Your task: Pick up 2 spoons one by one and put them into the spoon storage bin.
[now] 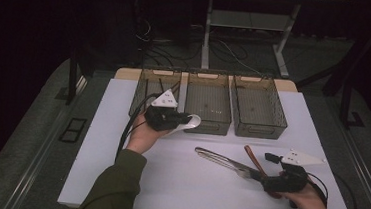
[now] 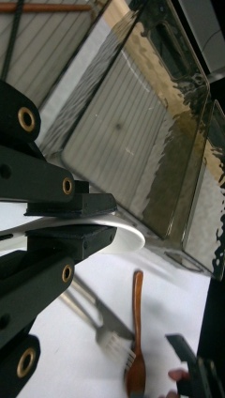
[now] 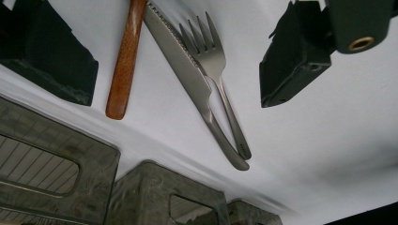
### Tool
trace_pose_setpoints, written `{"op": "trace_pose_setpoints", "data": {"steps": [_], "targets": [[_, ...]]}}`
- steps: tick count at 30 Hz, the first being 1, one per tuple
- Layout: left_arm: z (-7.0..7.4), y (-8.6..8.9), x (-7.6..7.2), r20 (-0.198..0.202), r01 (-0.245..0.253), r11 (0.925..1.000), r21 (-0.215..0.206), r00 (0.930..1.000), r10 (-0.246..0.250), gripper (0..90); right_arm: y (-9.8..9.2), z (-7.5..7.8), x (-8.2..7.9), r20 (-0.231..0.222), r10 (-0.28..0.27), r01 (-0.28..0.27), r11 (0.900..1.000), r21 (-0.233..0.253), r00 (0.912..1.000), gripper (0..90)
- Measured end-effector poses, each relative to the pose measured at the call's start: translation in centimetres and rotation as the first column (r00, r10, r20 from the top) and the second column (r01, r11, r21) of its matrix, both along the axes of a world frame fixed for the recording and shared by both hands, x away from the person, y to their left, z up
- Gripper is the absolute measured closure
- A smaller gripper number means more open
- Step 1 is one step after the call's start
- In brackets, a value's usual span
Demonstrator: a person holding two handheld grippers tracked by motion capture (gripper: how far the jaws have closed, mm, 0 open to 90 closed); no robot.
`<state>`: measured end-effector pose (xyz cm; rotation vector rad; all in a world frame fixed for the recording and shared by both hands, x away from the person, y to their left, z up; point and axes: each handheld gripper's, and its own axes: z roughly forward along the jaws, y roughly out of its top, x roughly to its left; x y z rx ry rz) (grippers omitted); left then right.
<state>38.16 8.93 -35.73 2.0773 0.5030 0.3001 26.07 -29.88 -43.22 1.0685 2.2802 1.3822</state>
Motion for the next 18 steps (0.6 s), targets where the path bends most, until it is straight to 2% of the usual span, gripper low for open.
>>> {"op": "trace_pose_setpoints", "data": {"steps": [2, 8, 10, 15, 18], "targets": [[0.3, -0.4, 0.6, 0.007, -0.003, 0.9999, 0.014, 1.0, 0.003, 83.4, 0.0, 0.0, 0.0, 0.002, 0.001, -0.001, 1.0, 0.002, 1.0, 12.0], [1.0, -1.8, 2.3, 0.025, -0.027, 0.9996, 0.0, 0.9993, 0.027, 83.4, -0.1, 0.1, 0.0, 0.003, -0.006, 0.006, 1.0, 0.009, 1.0, 12.0], [1.2, -2.2, 3.0, 0.03, -0.031, 0.9995, 0.009, 0.9991, 0.031, 83.4, -0.2, 0.1, 0.0, 0.006, -0.007, 0.007, 1.0, 0.012, 1.0, 12.0], [1.0, -3.6, 4.8, 0.023, -0.042, 0.9985, 0.036, 0.9989, 0.041, 83.4, -0.2, 0.2, -0.1, 0.0, -0.011, 0.011, 1.0, 0.024, 0.9999, 12.0], [0.8, -4.4, 5.8, 0.022, -0.065, 0.9977, 0.016, 0.9976, 0.065, 83.4, -0.3, 0.3, -0.2, 0.0, -0.01, 0.01, 0.999, 0.034, 0.9999, 12.0]]}}
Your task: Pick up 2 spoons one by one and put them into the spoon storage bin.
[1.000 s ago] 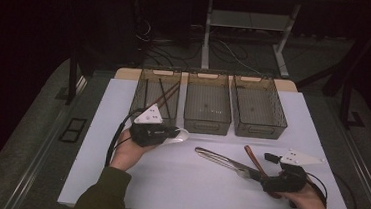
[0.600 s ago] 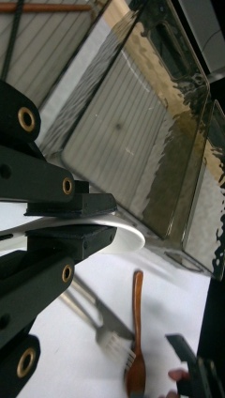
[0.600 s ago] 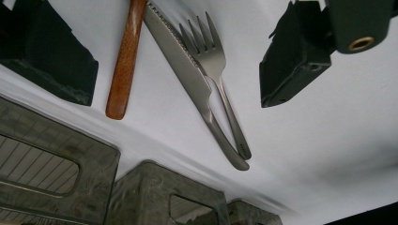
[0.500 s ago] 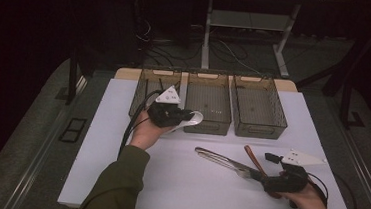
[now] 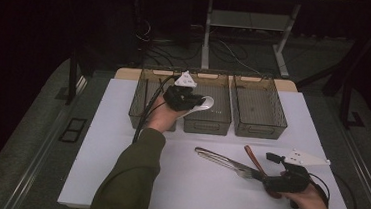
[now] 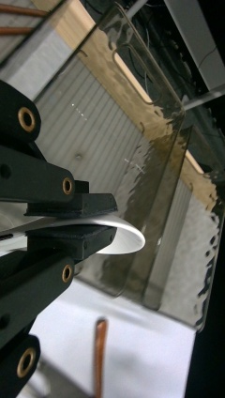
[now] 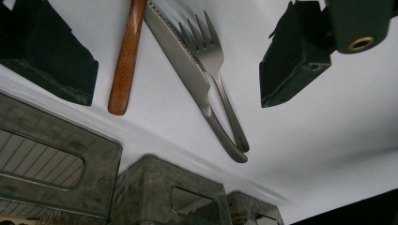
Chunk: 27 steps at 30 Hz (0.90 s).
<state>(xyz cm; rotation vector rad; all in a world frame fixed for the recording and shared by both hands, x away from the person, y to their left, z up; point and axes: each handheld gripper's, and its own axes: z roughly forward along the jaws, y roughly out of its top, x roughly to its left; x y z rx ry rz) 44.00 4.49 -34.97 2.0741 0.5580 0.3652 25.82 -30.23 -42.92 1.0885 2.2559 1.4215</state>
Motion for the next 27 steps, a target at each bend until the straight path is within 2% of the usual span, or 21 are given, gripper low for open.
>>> {"op": "trace_pose_setpoints", "data": {"steps": [5, 8, 10, 15, 16, 18, 24, 26, 27], "targets": [[-0.7, -1.7, 1.1, 0.012, -0.058, 0.9982, 0.013, 0.9982, 0.058, 83.4, -0.3, 0.2, -0.1, 0.005, -0.007, 0.007, 1.0, 0.015, 1.0, 12.1], [-1.4, -2.4, 1.7, 0.003, -0.083, 0.9965, 0.007, 0.9966, 0.083, 83.4, -0.4, 0.2, -0.1, 0.005, -0.011, 0.011, 1.0, 0.018, 0.9999, 12.1], [-1.8, -2.7, 1.9, 0.009, -0.093, 0.9954, 0.025, 0.9957, 0.093, 83.4, -0.4, 0.2, -0.1, 0.004, -0.011, 0.011, 1.0, 0.019, 0.9999, 12.1], [-2.5, -3.1, 2.4, -0.013, -0.118, 0.9912, 0.061, 0.9928, 0.119, 82.9, -0.4, 0.1, -0.1, 0.003, -0.012, 0.012, 1.0, 0.018, 0.9999, 12.1], [-2.6, -3.0, 2.5, -0.028, -0.112, 0.9919, 0.059, 0.9931, 0.114, 82.0, -0.4, 0.2, -0.1, 0.003, -0.014, 0.014, 1.0, 0.018, 0.9999, 12.1], [-2.6, -3.1, 2.4, -0.023, -0.139, 0.9897, 0.032, 0.9899, 0.14, 68.7, -0.5, 0.2, -0.1, 0.003, -0.015, 0.015, 1.0, 0.019, 0.9999, 12.0], [-2.0, -2.5, 1.9, -0.047, -0.144, 0.9889, -0.035, 0.9886, 0.143, 57.3, -0.4, 0.2, -0.1, 0.005, -0.012, 0.012, 1.0, 0.017, 0.9999, 12.1], [-1.7, -2.2, 1.6, -0.051, -0.123, 0.9918, -0.034, 0.9913, 0.121, 54.1, -0.4, 0.1, -0.1, 0.005, -0.01, 0.01, 1.0, 0.014, 0.9999, 12.0], [-1.7, -2.2, 1.4, -0.059, -0.13, 0.9902, -0.052, 0.9902, 0.127, 52.0, -0.4, 0.1, -0.1, 0.005, -0.01, 0.01, 1.0, 0.012, 0.9999, 12.0]]}}
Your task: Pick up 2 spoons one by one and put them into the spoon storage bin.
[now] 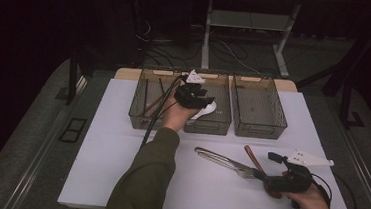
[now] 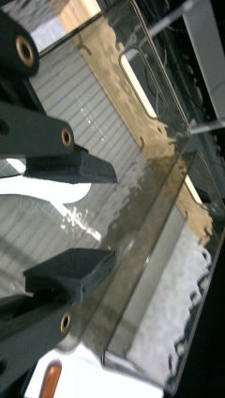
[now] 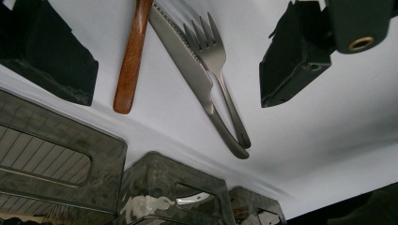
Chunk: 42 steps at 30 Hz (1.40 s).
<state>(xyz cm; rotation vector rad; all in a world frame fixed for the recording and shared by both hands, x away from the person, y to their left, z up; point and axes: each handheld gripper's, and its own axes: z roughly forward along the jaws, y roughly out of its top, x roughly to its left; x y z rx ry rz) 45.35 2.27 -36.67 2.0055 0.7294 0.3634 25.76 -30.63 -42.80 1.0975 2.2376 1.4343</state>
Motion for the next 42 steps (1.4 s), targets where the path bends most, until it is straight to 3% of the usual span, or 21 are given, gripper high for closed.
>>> {"op": "trace_pose_setpoints", "data": {"steps": [8, 11, 14, 17, 29, 34, 37, 42], "targets": [[0.6, 1.6, -2.4, 0.004, 0.063, 0.9979, -0.018, 0.998, -0.063, 43.4, 0.0, -0.1, 0.1, -0.004, -0.004, 0.004, 1.0, -0.009, 1.0, 12.1], [0.6, 2.3, -3.6, -0.017, 0.072, 0.9974, 0.0, 0.9972, -0.072, 38.0, -0.1, -0.1, 0.1, -0.005, -0.006, 0.006, 1.0, -0.011, 1.0, 12.1], [0.5, 3.1, -5.0, -0.014, 0.091, 0.9959, 0.0, 0.9958, -0.091, 35.5, -0.2, 0.0, 0.2, -0.012, -0.009, 0.009, 1.0, -0.005, 0.9999, 12.1], [0.2, 4.0, -6.5, -0.022, 0.101, 0.9943, -0.036, 0.9946, -0.101, 31.7, -0.3, 0.0, 0.2, -0.019, -0.006, 0.006, 1.0, -0.019, 0.9998, 12.1], [-1.9, 8.2, -12.2, -0.021, 0.114, 0.9929, -0.034, 0.9932, -0.115, 23.6, -0.5, 0.5, 0.1, -0.084, 0.03, -0.039, 0.994, -0.098, 0.996, 14.5], [-2.8, 10.5, -14.4, -0.007, 0.098, 0.9951, -0.017, 0.9952, -0.098, 23.2, -1.0, 0.7, -0.4, -0.129, 0.04, -0.054, 0.994, -0.1, 0.9908, 35.5], [-3.5, 12.0, -15.6, -0.03, 0.104, 0.9937, -0.041, 0.994, -0.105, 21.5, -1.1, 0.7, -0.8, -0.146, 0.06, -0.077, 0.991, -0.111, 0.9874, 52.7], [-5.0, 14.1, -17.1, -0.059, 0.104, 0.994, -0.033, 0.9926, -0.106, 18.2, -1.2, 0.5, -1.6, -0.176, 0.082, -0.108, 0.983, -0.146, 0.9809, 73.5]]}}
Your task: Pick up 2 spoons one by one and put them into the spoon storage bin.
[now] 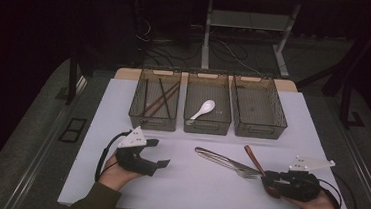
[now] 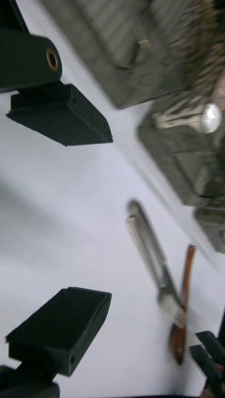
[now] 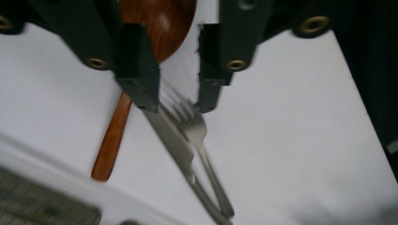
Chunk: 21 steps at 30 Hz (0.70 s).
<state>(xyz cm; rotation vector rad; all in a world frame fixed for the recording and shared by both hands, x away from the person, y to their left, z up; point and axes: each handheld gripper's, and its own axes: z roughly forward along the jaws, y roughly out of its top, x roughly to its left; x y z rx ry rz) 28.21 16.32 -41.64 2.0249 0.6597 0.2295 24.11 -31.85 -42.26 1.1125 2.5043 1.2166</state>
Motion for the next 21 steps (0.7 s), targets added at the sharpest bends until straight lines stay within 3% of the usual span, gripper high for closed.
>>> {"op": "trace_pose_setpoints", "data": {"steps": [5, 8, 11, 17, 21], "targets": [[-1.0, 1.3, -0.5, -0.025, -0.015, 0.9995, 0.029, 0.9996, 0.016, 17.6, 0.3, -0.5, -0.6, -0.039, 0.052, -0.053, 0.997, -0.048, 0.9979, 89.5], [-1.1, 1.3, -0.4, -0.035, -0.022, 0.9997, 0.004, 0.9991, 0.023, 17.0, 0.7, -0.9, -0.6, -0.065, 0.067, -0.072, 0.994, -0.081, 0.9956, 89.7], [-1.4, 1.1, -0.3, -0.045, -0.006, 0.9996, 0.028, 0.999, 0.007, 16.8, 1.0, -1.5, -0.4, -0.097, 0.053, -0.066, 0.989, -0.13, 0.9938, 89.7], [-1.5, 0.9, -0.4, -0.046, -0.002, 0.9992, 0.039, 0.9989, 0.003, 16.8, 0.8, -1.4, -0.3, -0.11, 0.036, -0.05, 0.99, -0.129, 0.9933, 89.7], [-1.6, 0.9, -0.3, -0.05, -0.004, 0.9992, 0.039, 0.9987, 0.006, 16.8, 1.1, -1.4, -0.4, -0.113, 0.055, -0.07, 0.989, -0.131, 0.992, 89.7]]}}
